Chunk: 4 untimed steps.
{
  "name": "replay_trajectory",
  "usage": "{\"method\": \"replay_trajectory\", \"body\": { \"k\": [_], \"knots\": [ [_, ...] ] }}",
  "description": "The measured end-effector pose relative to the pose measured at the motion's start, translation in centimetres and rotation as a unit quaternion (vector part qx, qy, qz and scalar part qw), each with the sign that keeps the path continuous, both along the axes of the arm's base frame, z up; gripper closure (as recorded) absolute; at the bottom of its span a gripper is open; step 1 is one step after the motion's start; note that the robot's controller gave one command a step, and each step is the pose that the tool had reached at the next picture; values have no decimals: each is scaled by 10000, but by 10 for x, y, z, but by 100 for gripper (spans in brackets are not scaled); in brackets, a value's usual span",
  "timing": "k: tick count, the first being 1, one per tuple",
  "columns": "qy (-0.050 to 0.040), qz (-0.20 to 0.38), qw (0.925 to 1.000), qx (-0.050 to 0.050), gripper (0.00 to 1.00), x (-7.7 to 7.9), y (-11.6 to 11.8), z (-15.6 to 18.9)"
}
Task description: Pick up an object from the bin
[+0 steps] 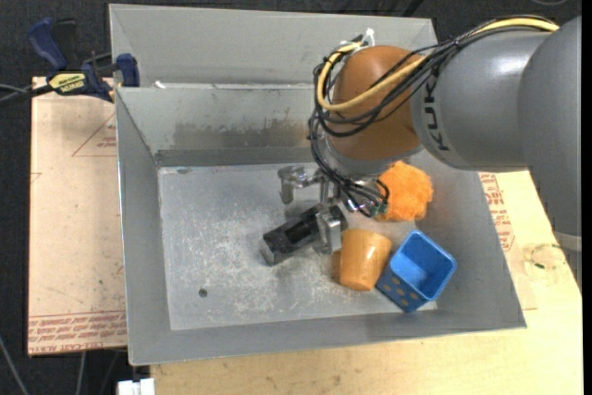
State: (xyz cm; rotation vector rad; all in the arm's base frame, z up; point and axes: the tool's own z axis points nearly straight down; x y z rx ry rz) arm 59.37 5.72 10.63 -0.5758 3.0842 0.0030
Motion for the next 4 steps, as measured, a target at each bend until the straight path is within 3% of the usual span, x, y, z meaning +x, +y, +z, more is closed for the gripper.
{"method": "replay_trajectory", "body": {
  "k": [1,4],
  "knots": [
    [-4,1025,9947,7,100,-1,2,-36],
    [33,1021,9948,11,100,-4,3,-16]
  ]
}}
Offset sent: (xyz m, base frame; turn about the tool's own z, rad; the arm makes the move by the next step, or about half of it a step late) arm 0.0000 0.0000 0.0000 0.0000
